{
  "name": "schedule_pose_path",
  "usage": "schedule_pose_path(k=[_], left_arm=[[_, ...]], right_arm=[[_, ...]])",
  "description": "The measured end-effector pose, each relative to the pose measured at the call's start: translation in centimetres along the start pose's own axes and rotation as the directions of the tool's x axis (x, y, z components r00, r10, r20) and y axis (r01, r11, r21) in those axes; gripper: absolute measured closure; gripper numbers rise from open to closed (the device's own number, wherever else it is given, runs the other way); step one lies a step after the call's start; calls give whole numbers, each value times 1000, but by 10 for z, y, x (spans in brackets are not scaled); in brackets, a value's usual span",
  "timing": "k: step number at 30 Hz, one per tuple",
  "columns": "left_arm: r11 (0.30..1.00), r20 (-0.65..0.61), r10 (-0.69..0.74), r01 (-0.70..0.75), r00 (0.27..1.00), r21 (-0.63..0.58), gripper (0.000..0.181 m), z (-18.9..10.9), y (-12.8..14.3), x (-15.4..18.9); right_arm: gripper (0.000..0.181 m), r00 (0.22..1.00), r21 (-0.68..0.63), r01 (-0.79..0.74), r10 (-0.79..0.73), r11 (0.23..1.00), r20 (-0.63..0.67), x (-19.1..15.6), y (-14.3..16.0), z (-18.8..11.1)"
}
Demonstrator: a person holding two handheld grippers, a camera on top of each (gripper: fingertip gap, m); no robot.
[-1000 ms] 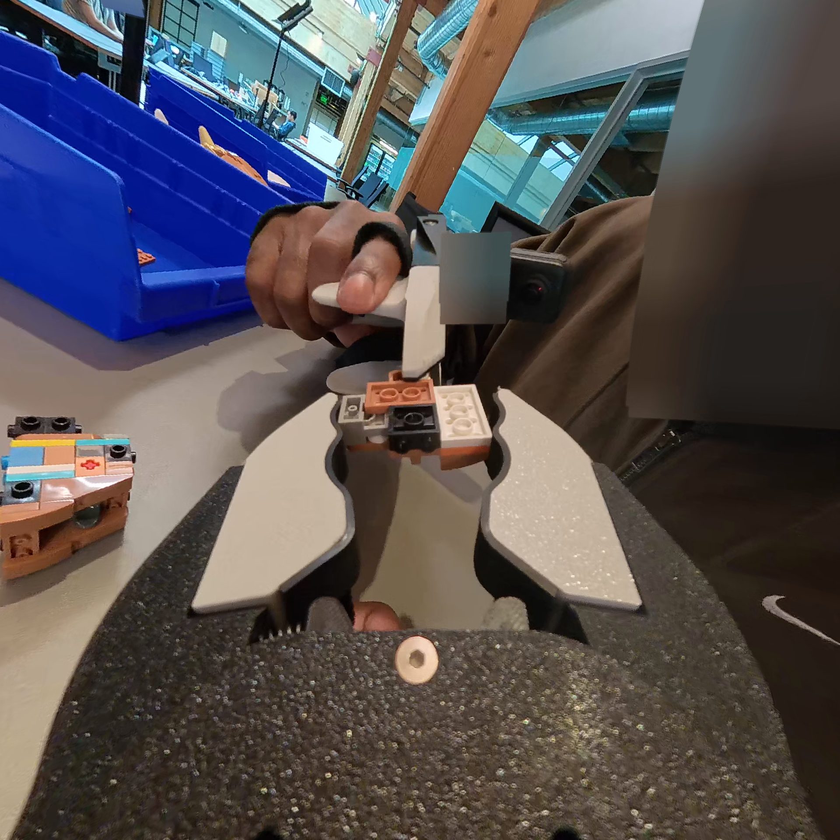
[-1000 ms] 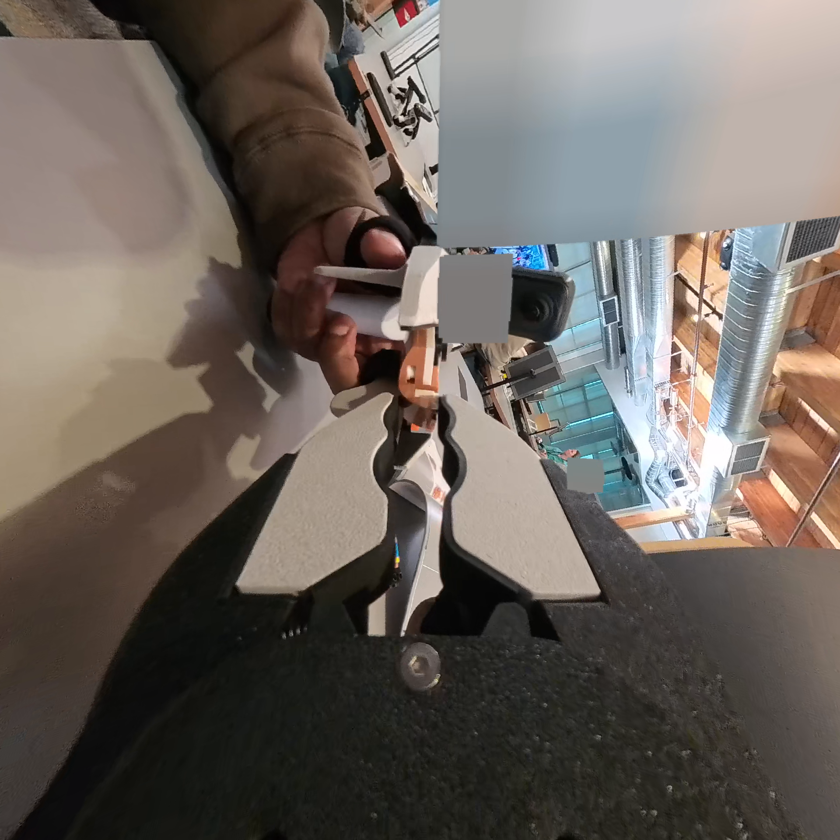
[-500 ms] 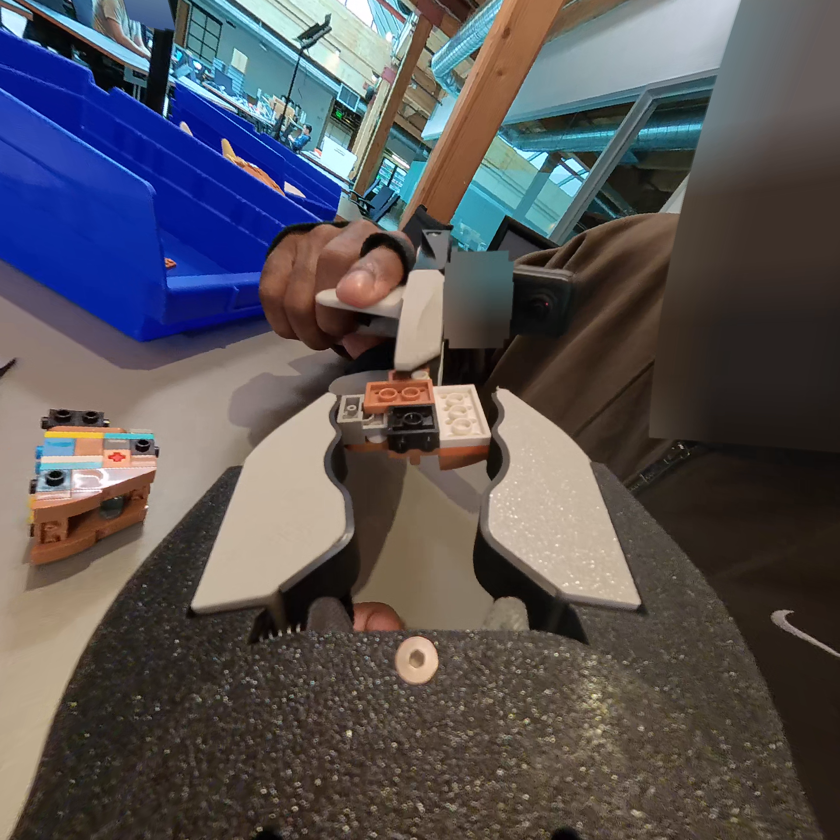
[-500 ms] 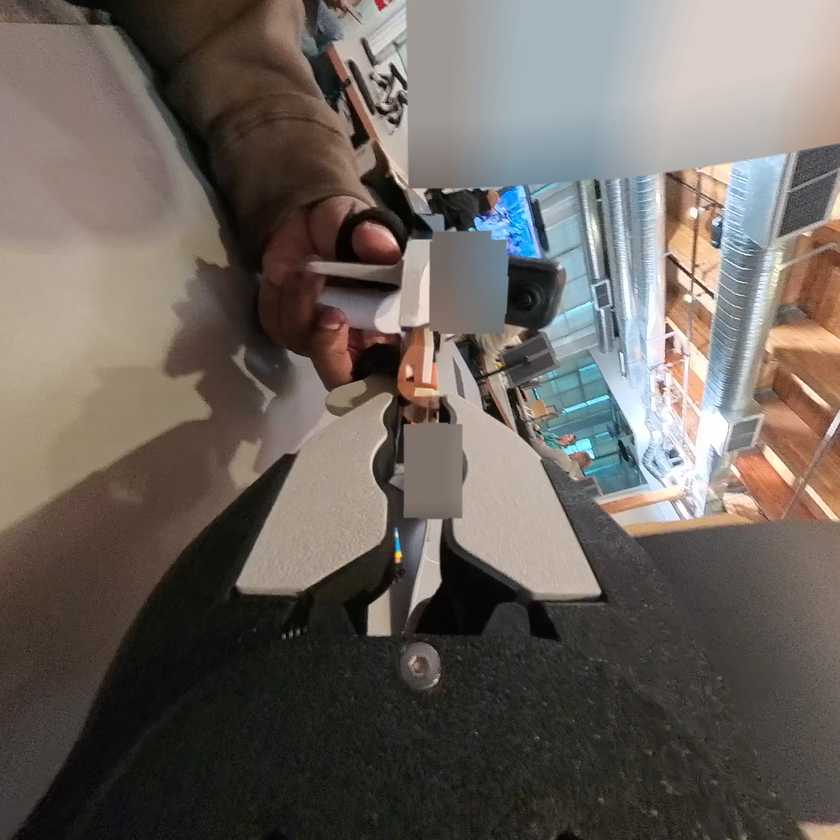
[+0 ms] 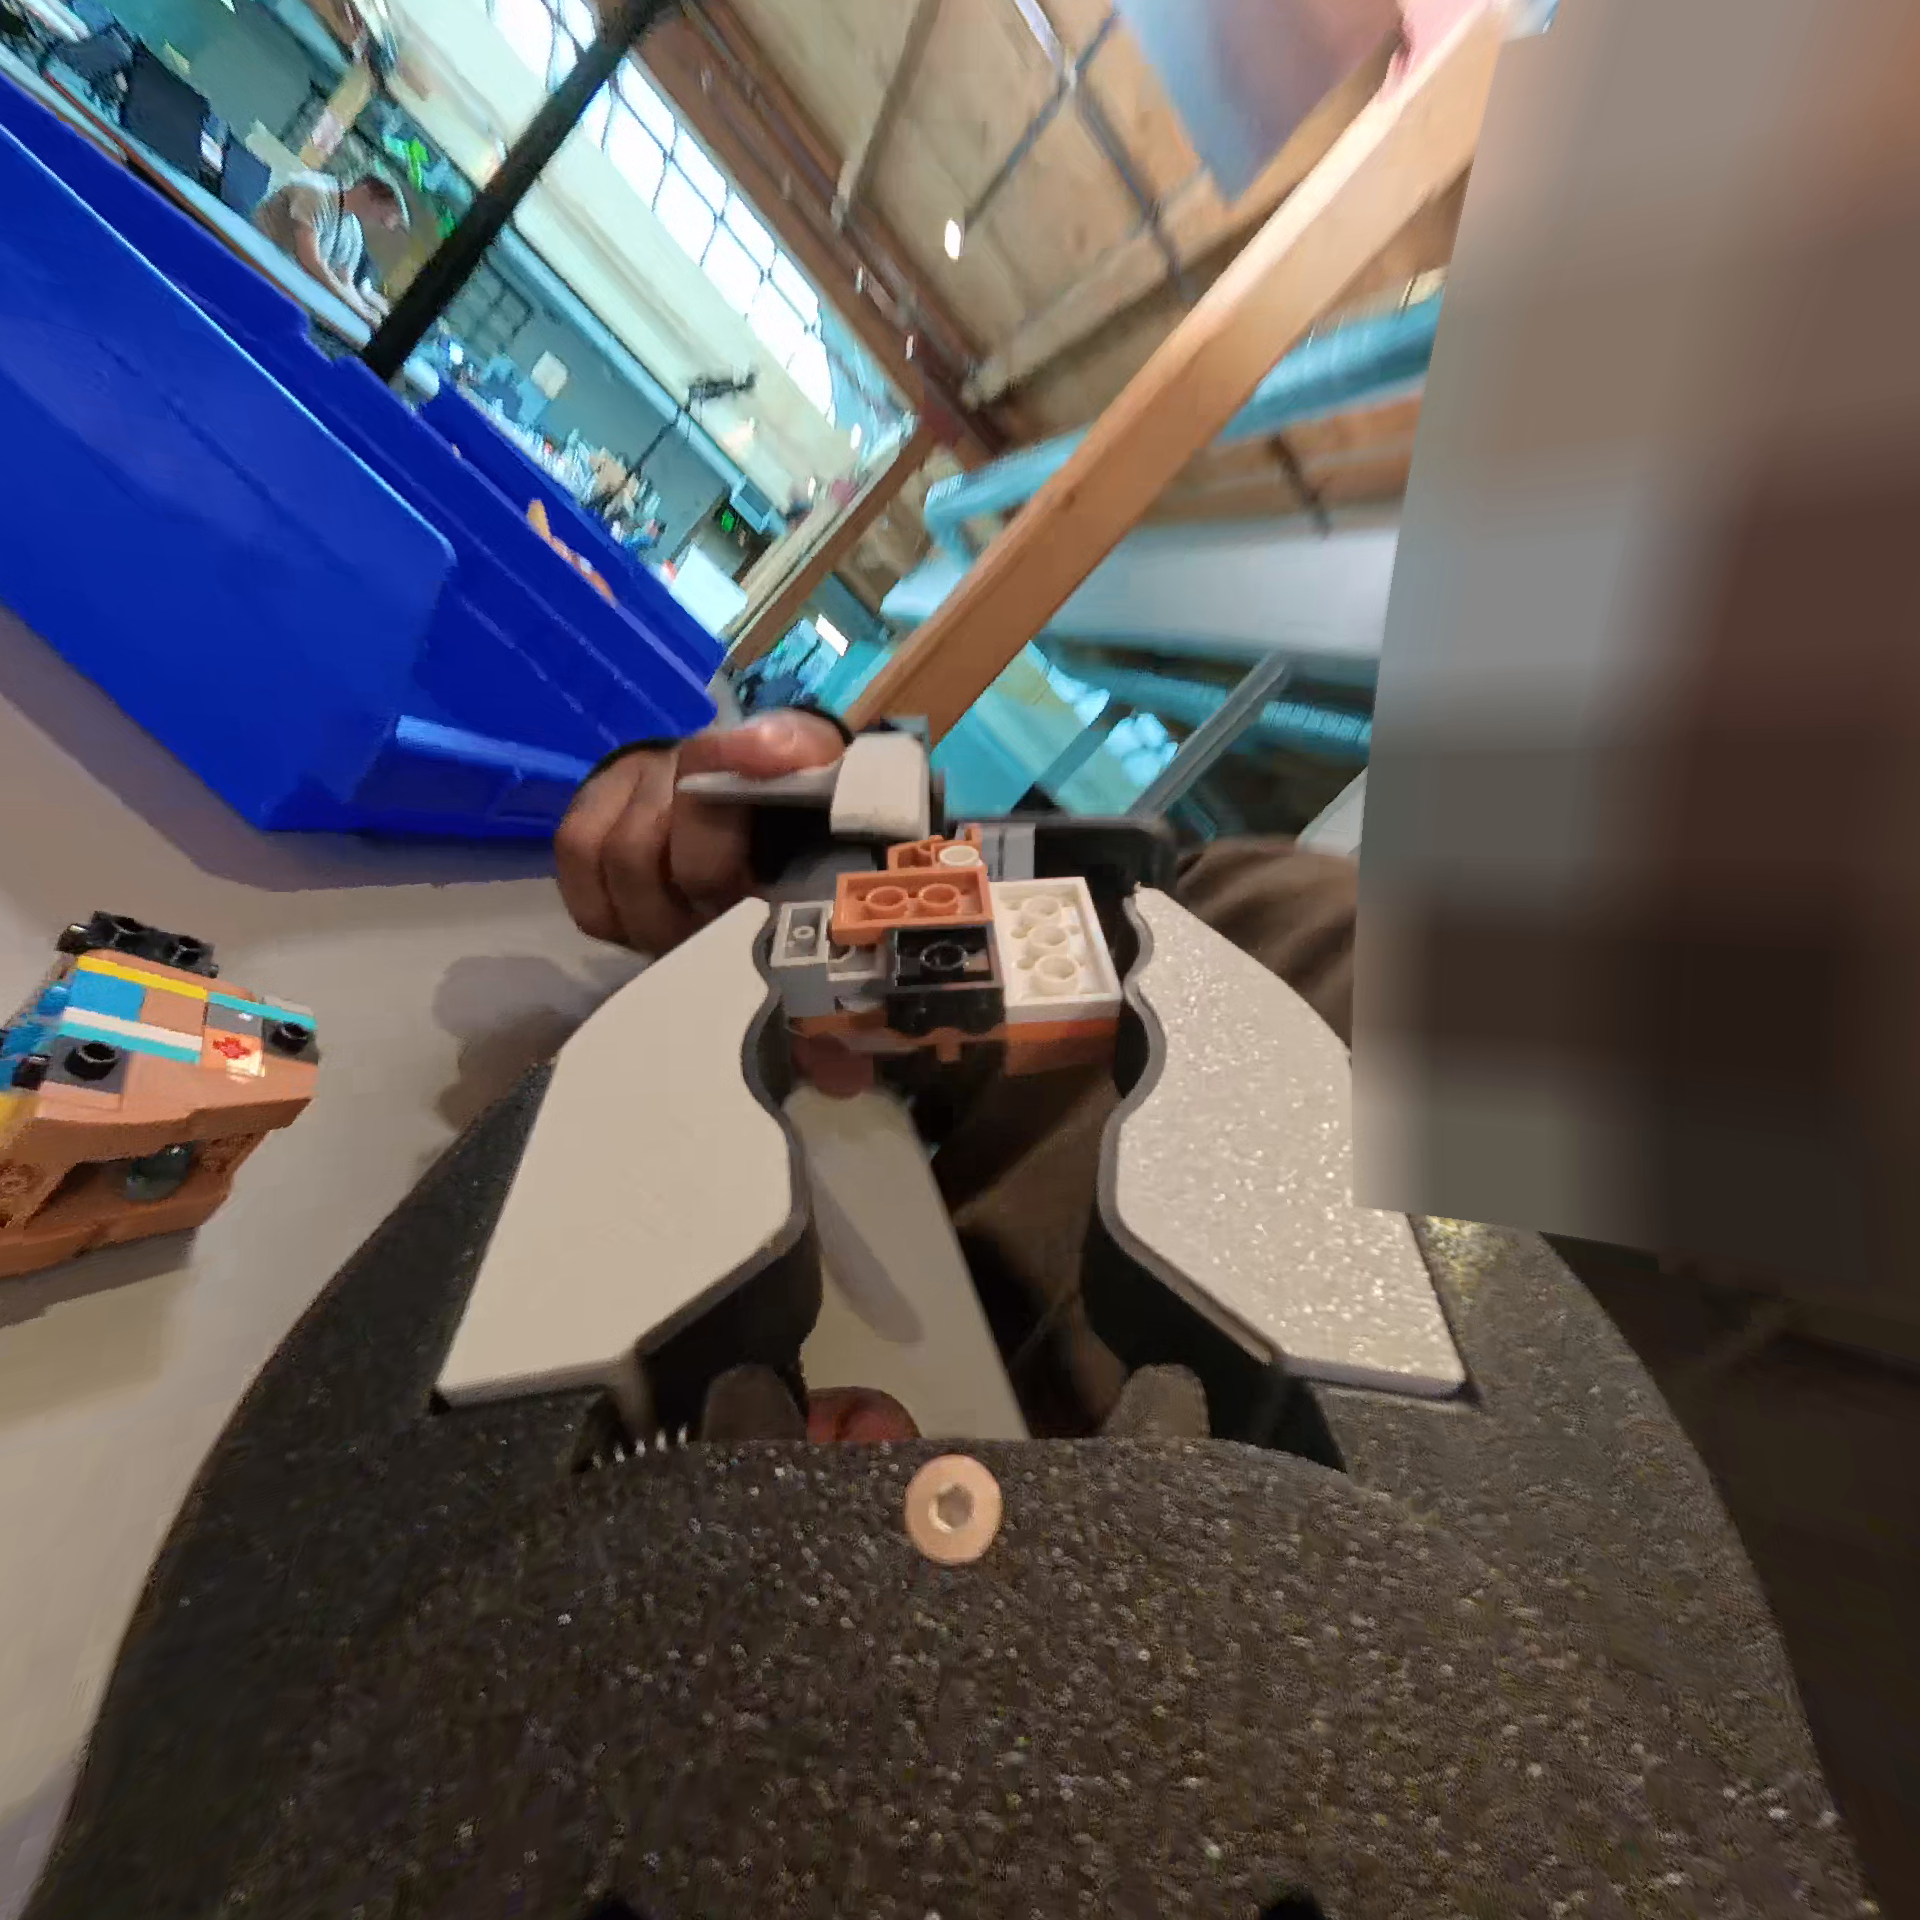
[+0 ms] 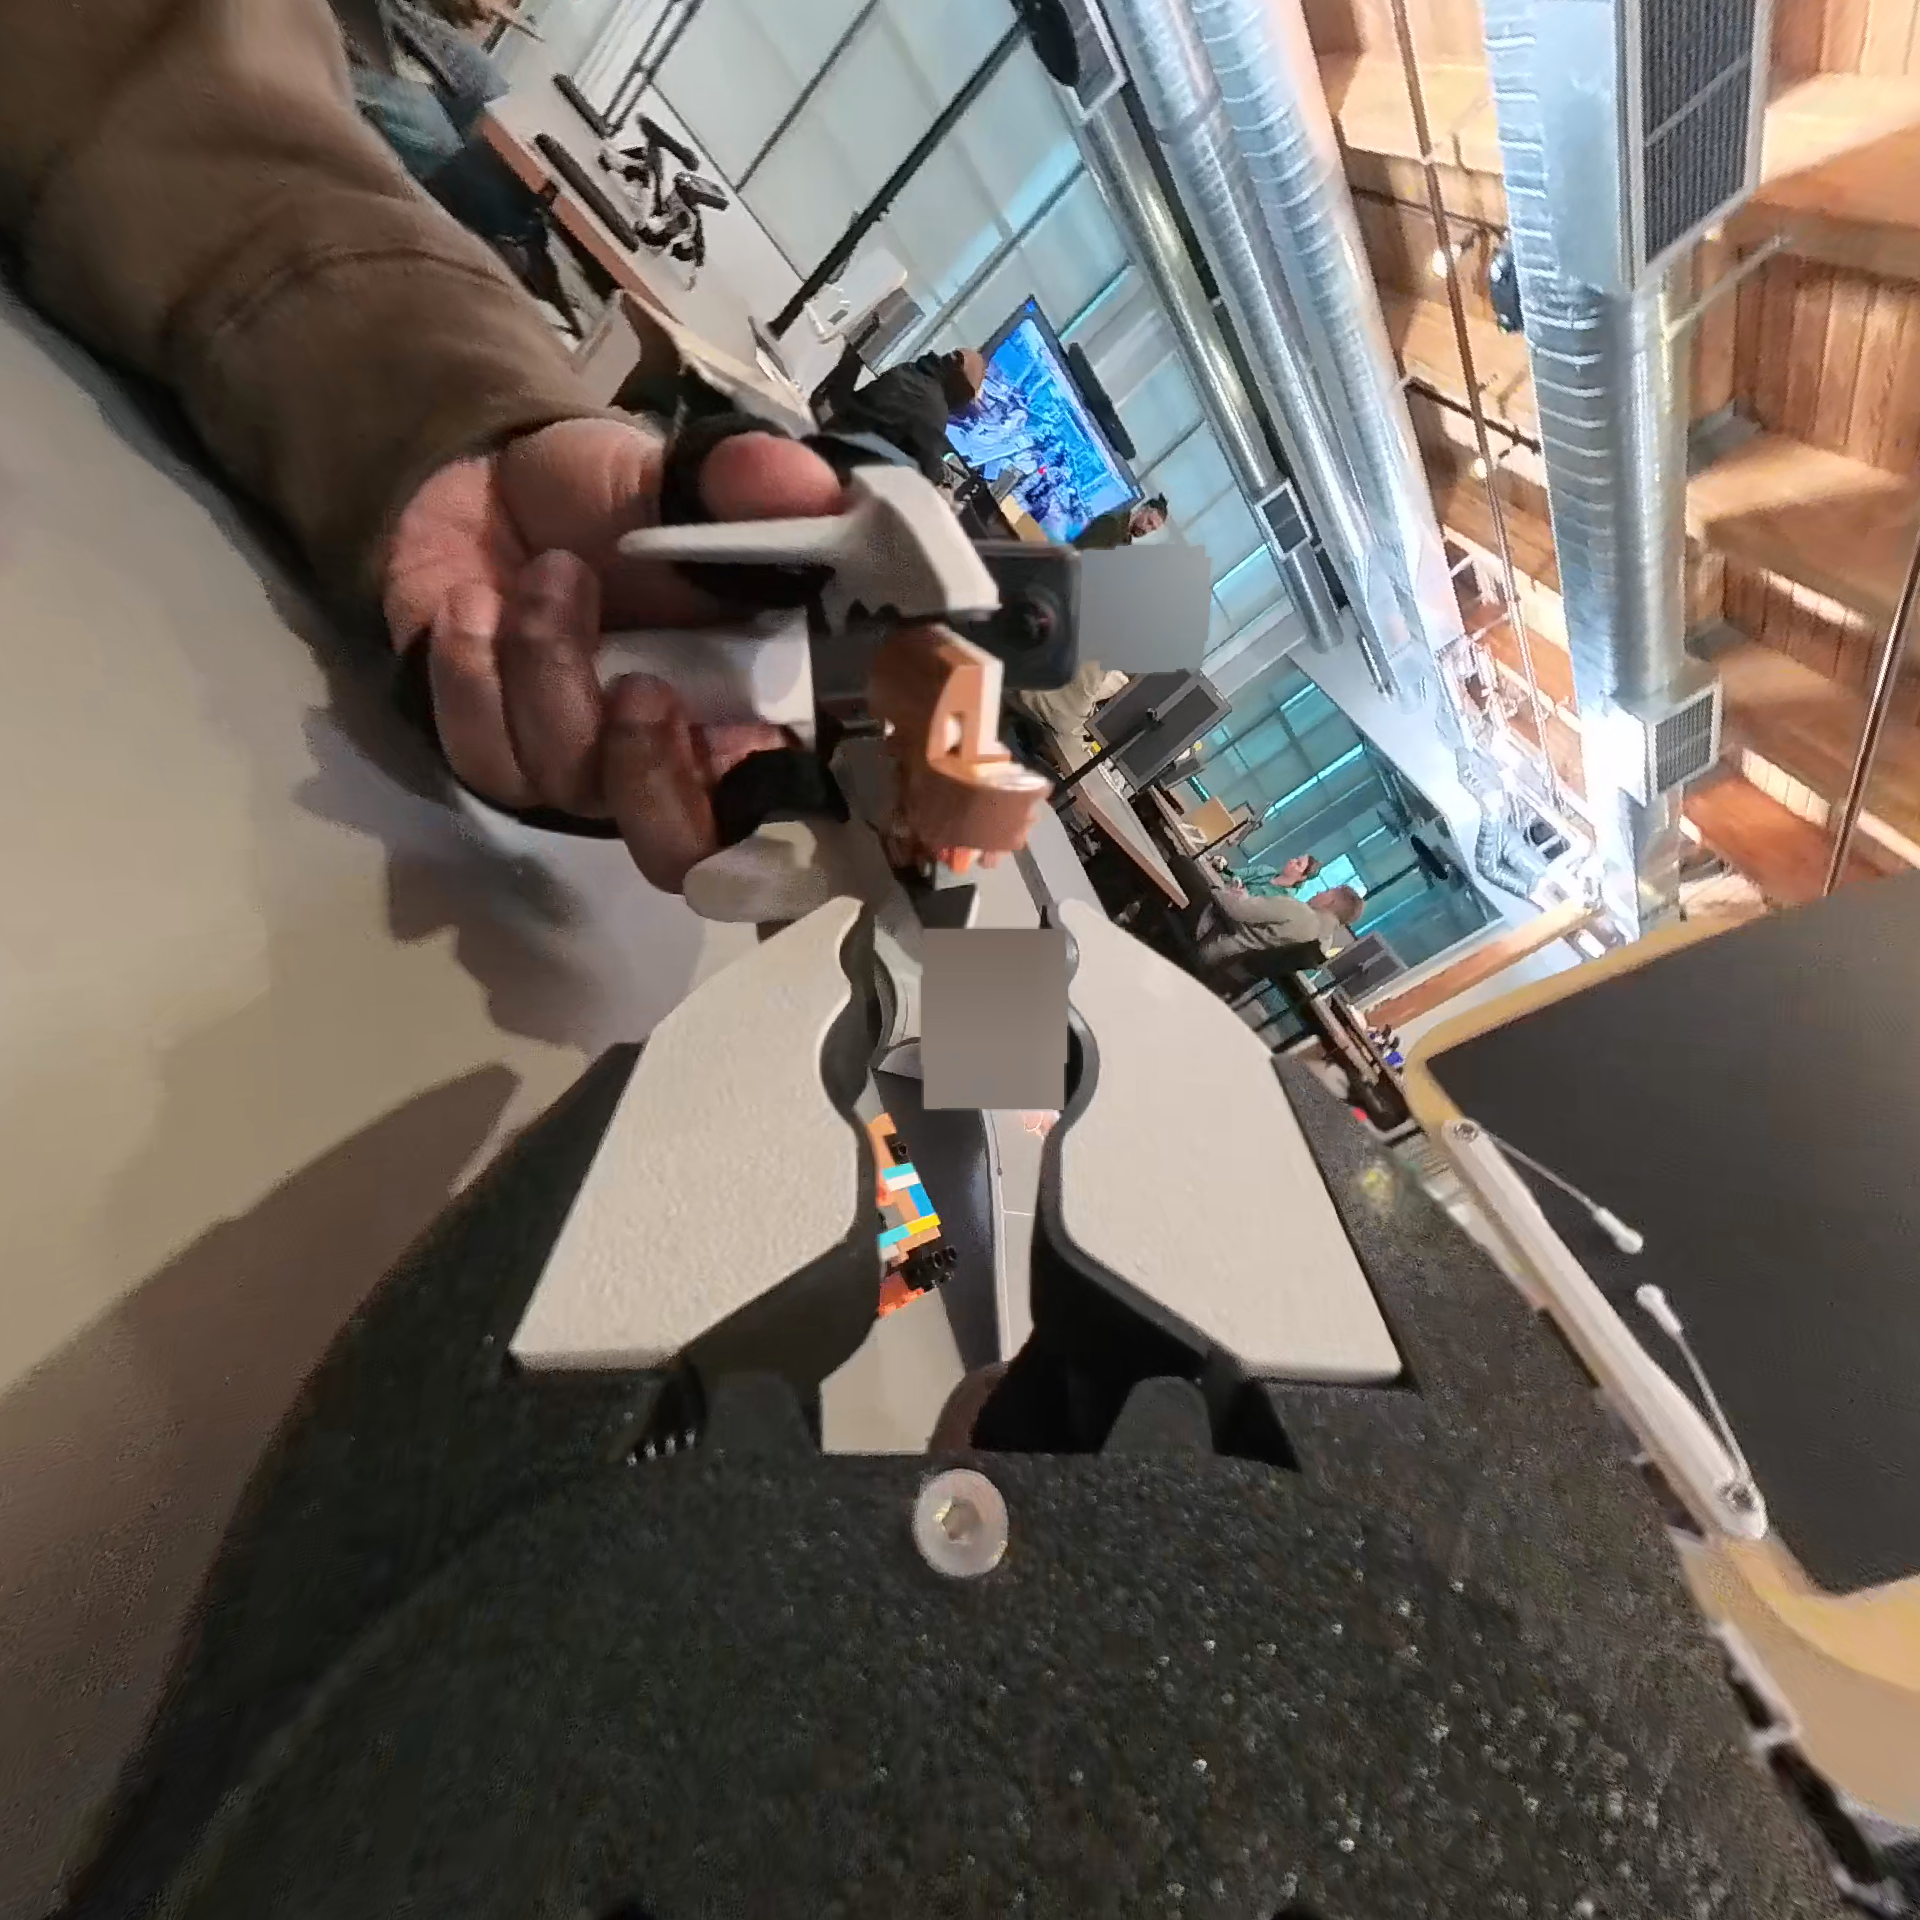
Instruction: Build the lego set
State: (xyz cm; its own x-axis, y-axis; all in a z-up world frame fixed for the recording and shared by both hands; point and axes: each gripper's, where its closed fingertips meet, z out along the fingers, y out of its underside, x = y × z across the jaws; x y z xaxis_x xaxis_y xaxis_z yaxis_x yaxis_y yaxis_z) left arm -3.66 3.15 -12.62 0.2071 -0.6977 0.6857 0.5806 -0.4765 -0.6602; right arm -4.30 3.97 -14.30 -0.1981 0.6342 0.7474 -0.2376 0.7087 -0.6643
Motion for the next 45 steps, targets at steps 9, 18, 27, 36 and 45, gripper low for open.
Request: schedule_pose_path(k=[9, 18, 27, 36, 45], left_arm=[[874, -124, -140, 182, 982, 450, 121, -28, -57, 2], [779, -72, -83, 110, 994, 617, 121, -54, -76, -6], [783, -49, -78, 92, 996, 615, 121, -55, -75, -9], [844, 217, 179, -263, 960, 468, 121, -44, -68, -4], [750, 424, 477, -608, 770, 260, 121, -35, -63, 6]], right_arm=[[155, 991, -15, -132, 132, 991, -39, 0, 7, 6], [156, 985, -20, -173, 173, 985, -5, -9, 15, 9], [157, 984, -25, -179, 179, 983, 3, -11, 18, 9], [157, 985, -22, -172, 172, 985, -2, -10, 19, 8], [157, 986, -23, -165, 165, 986, -6, -10, 19, 8]])
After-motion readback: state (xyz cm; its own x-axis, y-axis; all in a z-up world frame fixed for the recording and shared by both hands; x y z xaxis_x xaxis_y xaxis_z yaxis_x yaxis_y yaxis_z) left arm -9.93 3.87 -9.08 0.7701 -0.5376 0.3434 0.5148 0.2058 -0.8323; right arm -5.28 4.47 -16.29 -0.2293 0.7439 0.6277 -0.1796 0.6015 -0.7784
